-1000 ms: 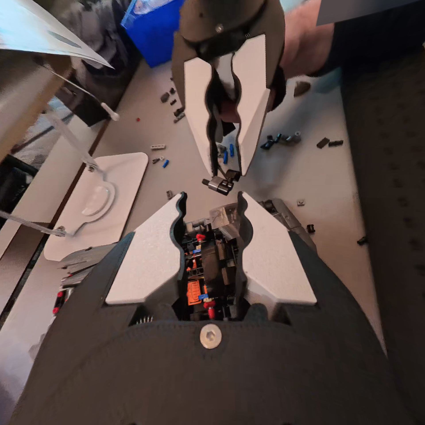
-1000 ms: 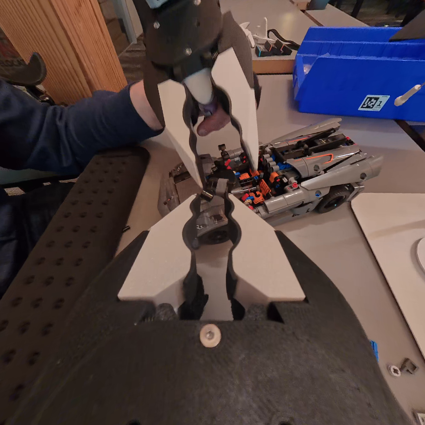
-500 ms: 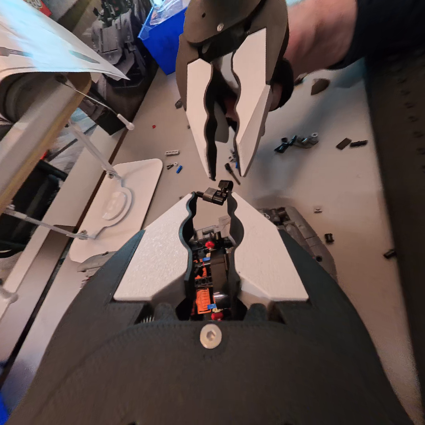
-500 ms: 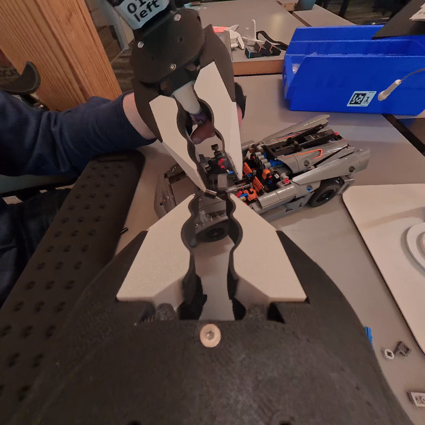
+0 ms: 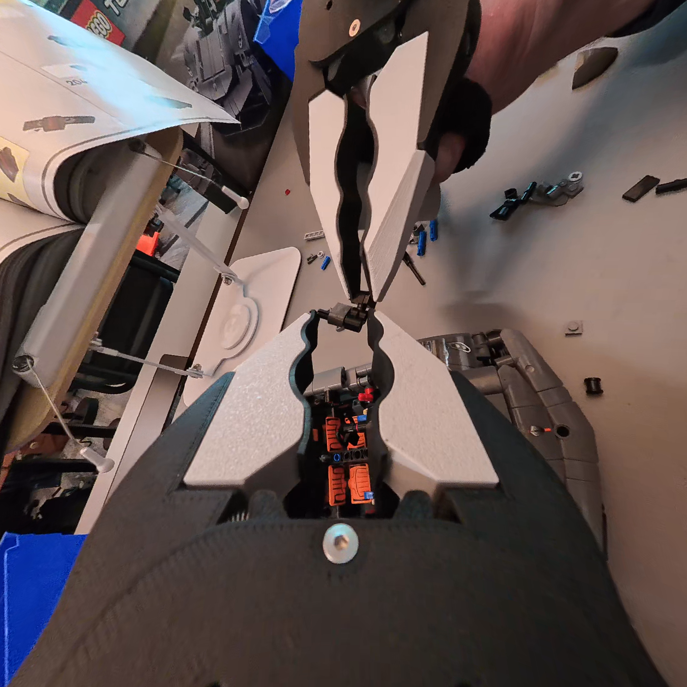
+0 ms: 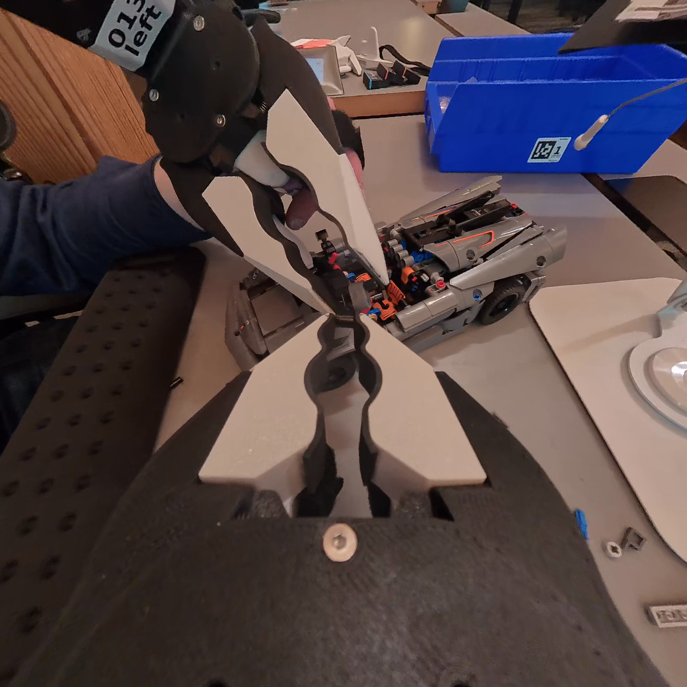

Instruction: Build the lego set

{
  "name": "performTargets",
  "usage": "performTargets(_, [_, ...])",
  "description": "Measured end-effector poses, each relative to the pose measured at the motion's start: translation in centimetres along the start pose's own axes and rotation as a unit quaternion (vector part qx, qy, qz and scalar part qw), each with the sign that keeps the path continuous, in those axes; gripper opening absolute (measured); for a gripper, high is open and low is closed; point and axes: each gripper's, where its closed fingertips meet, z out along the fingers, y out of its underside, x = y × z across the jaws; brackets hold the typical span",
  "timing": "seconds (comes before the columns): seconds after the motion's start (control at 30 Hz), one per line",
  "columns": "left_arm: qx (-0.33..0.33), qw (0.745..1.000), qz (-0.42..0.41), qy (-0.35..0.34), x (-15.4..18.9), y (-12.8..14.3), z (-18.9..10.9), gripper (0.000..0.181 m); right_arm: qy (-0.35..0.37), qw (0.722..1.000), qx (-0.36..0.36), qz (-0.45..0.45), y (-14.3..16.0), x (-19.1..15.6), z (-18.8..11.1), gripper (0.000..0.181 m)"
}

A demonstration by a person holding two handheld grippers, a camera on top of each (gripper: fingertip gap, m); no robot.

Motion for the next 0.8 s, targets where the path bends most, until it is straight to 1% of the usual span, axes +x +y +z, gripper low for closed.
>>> performTargets(0.33, [0.003, 1.000, -0.024, 0.016, 0.19, 0.09, 0.09, 0.024, 0.059, 0.991, -0.043, -0.114, 0.31, 0.06, 0.04, 0.008])
performTargets(0.57, [0.008, 0.999, -0.030, 0.020, 0.18, 0.00, -0.04, 0.024, 0.071, 0.987, -0.048, -0.136, 0.23, 0.01, 0.00, 0.008])
performTargets(0.67, [0.014, 0.999, -0.027, 0.016, 0.07, -0.20, -0.15, 0.024, 0.072, 0.988, -0.041, -0.129, 0.04, 0.06, -0.07, 0.008])
performTargets(0.7, [0.018, 0.999, -0.026, 0.016, 0.09, -0.35, -0.19, 0.024, 0.074, 0.989, -0.037, -0.125, -0.11, 0.16, -0.14, 0.010])
performTargets(0.8, [0.018, 1.000, -0.020, 0.012, 0.05, -0.46, -0.21, 0.024, 0.077, 0.989, -0.035, -0.123, -0.22, 0.29, -0.16, 0.025])
